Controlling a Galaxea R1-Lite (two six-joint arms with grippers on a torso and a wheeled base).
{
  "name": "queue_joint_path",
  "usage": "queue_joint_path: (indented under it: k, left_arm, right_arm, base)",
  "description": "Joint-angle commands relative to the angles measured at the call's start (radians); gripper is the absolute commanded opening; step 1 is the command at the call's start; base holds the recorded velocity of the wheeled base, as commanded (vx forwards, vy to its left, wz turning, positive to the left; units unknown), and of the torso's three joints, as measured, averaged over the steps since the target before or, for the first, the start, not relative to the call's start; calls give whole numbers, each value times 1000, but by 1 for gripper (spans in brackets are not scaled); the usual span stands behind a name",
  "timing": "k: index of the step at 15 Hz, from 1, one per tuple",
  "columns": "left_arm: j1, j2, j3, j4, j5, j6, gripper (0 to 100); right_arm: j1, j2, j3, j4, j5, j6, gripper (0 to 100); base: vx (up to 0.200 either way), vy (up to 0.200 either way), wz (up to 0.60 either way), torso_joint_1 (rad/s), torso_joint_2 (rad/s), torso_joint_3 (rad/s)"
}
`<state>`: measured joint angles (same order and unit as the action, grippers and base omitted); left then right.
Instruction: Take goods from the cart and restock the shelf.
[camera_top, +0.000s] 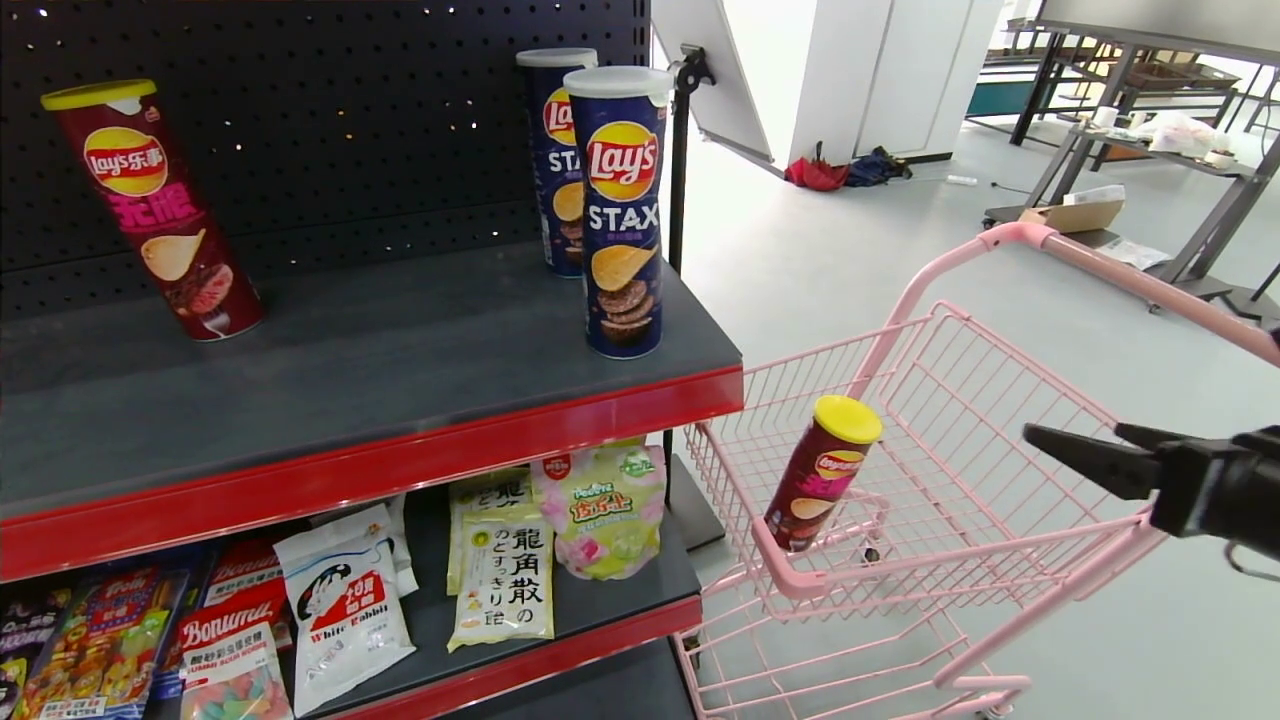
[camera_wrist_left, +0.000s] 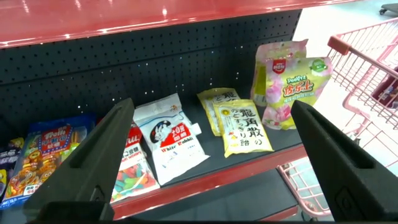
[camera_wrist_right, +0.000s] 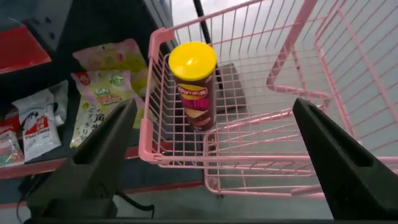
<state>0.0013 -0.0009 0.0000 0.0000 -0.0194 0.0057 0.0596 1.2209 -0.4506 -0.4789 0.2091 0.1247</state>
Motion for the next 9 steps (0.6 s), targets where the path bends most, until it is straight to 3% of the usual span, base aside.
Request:
queue_joint_path:
  k: [1, 9]
  left_arm:
    - [0, 1, 0, 0, -1, 0, 100]
    - [0, 1, 0, -2, -1, 2, 100]
  right_arm:
    - [25, 281, 27, -118, 32, 12, 100]
    - [131, 555, 30, -326, 24, 4, 100]
  base:
    - [0, 0, 0, 0, 0, 0]
    - [0, 0, 0, 0, 0, 0]
